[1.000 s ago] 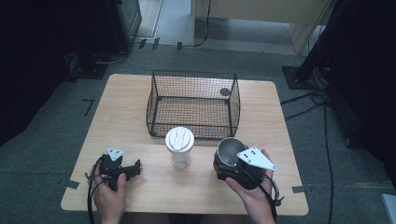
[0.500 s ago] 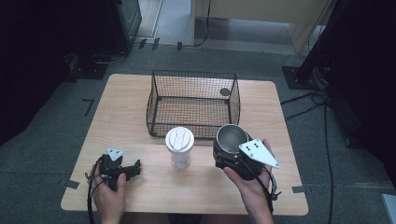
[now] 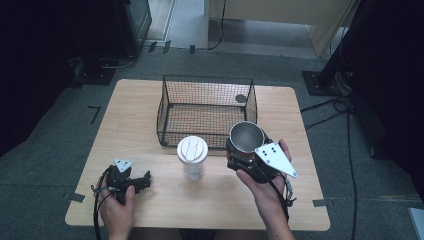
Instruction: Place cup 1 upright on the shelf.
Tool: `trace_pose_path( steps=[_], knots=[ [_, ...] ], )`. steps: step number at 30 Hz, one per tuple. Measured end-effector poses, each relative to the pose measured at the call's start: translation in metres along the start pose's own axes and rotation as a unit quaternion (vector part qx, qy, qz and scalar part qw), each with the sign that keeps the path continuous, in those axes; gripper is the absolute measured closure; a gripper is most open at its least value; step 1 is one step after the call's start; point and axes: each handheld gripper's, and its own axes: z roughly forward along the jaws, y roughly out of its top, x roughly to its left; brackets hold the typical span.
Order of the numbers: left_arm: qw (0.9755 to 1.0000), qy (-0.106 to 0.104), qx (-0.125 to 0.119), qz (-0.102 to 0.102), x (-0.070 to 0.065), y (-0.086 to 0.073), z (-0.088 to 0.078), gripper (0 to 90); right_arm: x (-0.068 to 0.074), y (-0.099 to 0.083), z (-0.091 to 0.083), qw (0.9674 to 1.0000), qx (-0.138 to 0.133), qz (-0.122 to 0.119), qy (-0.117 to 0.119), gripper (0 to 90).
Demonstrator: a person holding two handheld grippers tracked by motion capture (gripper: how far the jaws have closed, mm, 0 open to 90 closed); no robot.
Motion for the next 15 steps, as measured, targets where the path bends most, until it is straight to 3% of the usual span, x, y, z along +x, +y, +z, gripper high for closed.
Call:
trace_pose_path(
  steps=[10,15],
  knots=[
    [1.0,0.0,0.0,0.0,0.0,0.0,0.0,0.1,0.002,0.008,0.017,0.9995,-0.029,-0.002,0.009,7.0],
    [1.0,0.0,0.0,0.0,0.0,0.0,0.0,0.1,-0.003,0.012,0.028,0.9993,-0.035,0.012,0.004,6.9]
  ],
)
